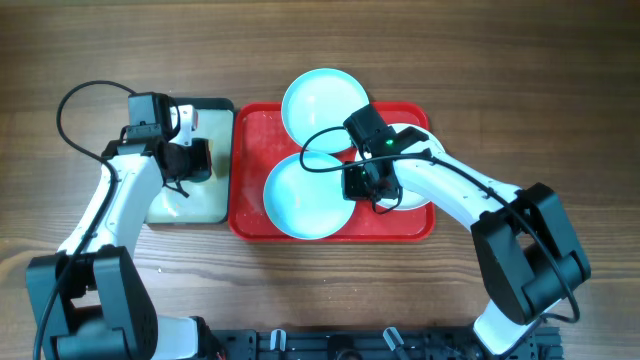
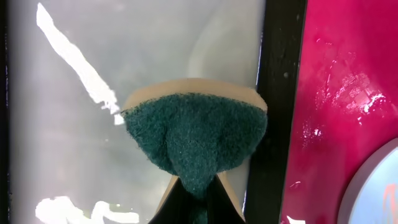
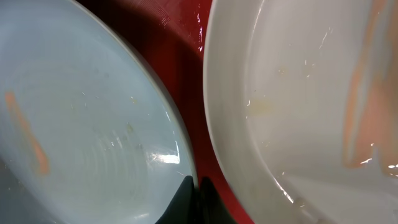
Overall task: Clean dirty plates on tray and stack at the side
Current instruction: 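Carry the sponge with the left gripper onto the held blue plate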
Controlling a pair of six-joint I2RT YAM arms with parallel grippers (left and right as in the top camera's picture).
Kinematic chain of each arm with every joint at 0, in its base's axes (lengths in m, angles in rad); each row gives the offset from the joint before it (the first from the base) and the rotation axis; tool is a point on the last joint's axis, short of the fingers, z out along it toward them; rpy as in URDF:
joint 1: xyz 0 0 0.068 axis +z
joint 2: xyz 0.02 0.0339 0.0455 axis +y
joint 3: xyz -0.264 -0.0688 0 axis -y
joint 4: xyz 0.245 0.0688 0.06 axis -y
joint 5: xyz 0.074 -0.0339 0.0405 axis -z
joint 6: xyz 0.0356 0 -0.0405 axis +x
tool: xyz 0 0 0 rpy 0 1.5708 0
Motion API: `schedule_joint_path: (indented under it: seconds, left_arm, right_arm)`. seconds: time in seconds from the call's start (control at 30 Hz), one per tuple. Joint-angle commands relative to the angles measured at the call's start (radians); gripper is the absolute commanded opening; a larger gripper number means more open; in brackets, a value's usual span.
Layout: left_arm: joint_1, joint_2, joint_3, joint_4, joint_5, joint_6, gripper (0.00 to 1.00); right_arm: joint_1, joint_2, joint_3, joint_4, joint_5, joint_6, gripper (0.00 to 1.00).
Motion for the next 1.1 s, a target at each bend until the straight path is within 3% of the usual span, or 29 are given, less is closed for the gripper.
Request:
schedule_joint_path:
  seconds: [0.0,0.33,0.6,0.73,1.07]
  left_arm:
    - [-0.003,0.0,-0.004,0.018,0.019,0.018,0.04]
    - [-0.004,-0.149,0.031,0.076,-0.096,0.018,0.04]
    - [-0.009,-0.195,0.048,-0.059,0.169,-0.035,0.04]
    - [-0.077,-0.194,0.048,-0.101,0.176,-0.043,0.04]
    - [-0.306,-0.098,0.047,-0.077,0.094,-0.24,0.04]
  right_arm:
    - [0.0,0.018,-0.008,0.005,0.024,-0.01,0.05]
    - [0.0,0.018,-0.008,0.029,0.011,0.002,0.04]
    - [0.0,0.018,-0.008,0.129,-0.111,0.079,0.04]
    - [0.0,0.018,-0.008,0.139,-0.111,0.08,0.04]
    - [0.011,0.018,-0.008,0.14,-0.047,0.089,0.04]
